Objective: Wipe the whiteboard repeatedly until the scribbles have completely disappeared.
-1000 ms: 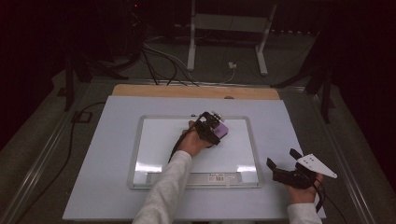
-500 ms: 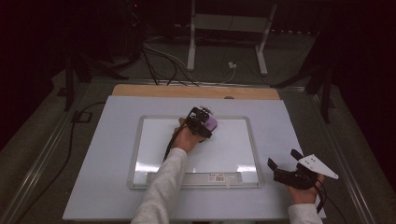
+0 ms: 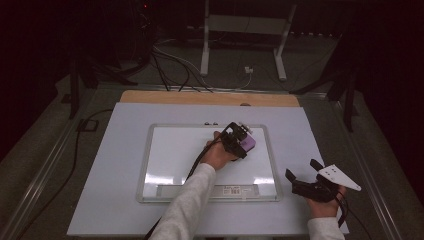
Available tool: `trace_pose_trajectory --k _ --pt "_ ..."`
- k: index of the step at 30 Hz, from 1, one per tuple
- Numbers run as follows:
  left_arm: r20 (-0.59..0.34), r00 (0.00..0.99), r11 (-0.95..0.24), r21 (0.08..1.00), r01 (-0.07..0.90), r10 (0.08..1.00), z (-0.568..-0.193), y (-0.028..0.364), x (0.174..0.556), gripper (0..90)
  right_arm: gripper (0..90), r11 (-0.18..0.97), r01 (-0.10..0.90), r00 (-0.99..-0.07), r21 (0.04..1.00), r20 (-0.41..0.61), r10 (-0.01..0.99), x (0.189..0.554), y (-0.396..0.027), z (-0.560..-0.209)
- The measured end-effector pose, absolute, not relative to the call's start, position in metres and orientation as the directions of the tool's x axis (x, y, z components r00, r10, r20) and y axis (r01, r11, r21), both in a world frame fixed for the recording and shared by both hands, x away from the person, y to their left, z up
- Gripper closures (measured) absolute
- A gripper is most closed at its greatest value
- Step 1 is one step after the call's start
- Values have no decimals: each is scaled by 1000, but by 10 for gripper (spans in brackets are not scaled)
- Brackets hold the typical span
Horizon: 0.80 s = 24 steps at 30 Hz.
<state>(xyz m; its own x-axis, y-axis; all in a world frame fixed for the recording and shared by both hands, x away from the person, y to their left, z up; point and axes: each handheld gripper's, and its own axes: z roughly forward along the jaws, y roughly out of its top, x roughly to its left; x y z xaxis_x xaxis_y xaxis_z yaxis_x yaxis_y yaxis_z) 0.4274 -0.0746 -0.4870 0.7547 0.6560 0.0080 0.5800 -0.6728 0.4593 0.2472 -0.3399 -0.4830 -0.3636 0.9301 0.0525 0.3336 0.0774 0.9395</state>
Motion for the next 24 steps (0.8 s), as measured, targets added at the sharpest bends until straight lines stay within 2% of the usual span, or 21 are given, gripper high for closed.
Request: trace_pose_trajectory --k 6,11,16,24 --pt "16 623 -566 437 699 782 -486 -31 445 420 1 65 337 -355 939 63 933 247 -344 -483" --pt "10 573 -518 441 733 820 -487 0 446 420 1 70 338 -356 938 59 932 247 -343 -484" --pt "9 601 -540 448 712 799 -487 -5 442 419 1 75 339 -359 938 55 932 247 -340 -484" --pt "-1 750 -669 453 590 661 -486 -47 405 419 1 76 338 -361 938 55 931 247 -340 -484"
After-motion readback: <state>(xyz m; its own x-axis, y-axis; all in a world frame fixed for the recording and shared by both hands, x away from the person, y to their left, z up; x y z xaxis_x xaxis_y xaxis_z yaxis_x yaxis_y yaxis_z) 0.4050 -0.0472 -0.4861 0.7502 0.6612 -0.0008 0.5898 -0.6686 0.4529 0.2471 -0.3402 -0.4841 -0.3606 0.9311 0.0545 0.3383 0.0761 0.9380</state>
